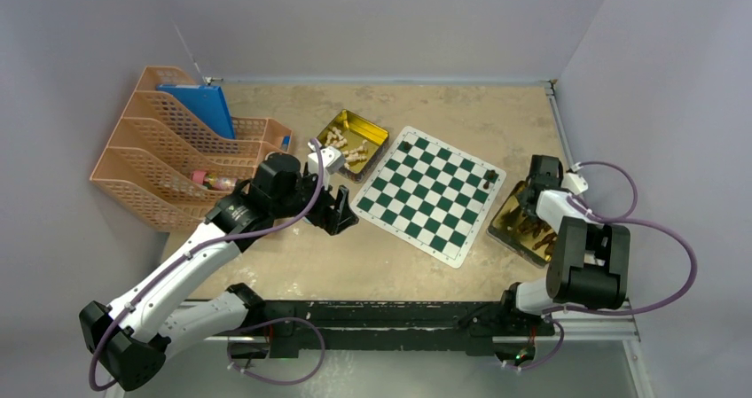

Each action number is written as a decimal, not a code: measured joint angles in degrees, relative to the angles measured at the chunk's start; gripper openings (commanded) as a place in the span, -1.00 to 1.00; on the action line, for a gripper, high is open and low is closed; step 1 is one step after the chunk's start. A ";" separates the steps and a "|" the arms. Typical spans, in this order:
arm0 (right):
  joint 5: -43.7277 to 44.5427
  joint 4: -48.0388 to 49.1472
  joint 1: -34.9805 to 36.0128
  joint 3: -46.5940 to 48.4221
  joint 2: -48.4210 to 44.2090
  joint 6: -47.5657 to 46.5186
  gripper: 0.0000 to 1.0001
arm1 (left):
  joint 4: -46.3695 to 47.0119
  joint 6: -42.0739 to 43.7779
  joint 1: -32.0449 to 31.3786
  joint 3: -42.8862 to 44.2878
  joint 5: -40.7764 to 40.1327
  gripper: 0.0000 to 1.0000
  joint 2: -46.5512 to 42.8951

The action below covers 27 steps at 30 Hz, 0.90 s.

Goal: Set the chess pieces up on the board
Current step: Pick up the chess piece from the storage box.

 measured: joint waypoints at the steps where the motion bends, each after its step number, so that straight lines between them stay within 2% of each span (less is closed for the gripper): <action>1: -0.04 0.28 -0.07 0.00 0.00 -0.24 -0.16 | 0.00 0.00 0.00 0.00 -0.02 0.54 0.00; 17: -1.64 3.23 -0.22 0.70 2.03 -1.90 -0.41 | -0.02 0.00 0.00 0.00 -1.33 0.54 -0.55; 27: -2.86 0.61 -0.20 0.70 -1.09 -2.10 -0.18 | 0.00 0.00 0.00 0.00 -1.29 0.54 -0.55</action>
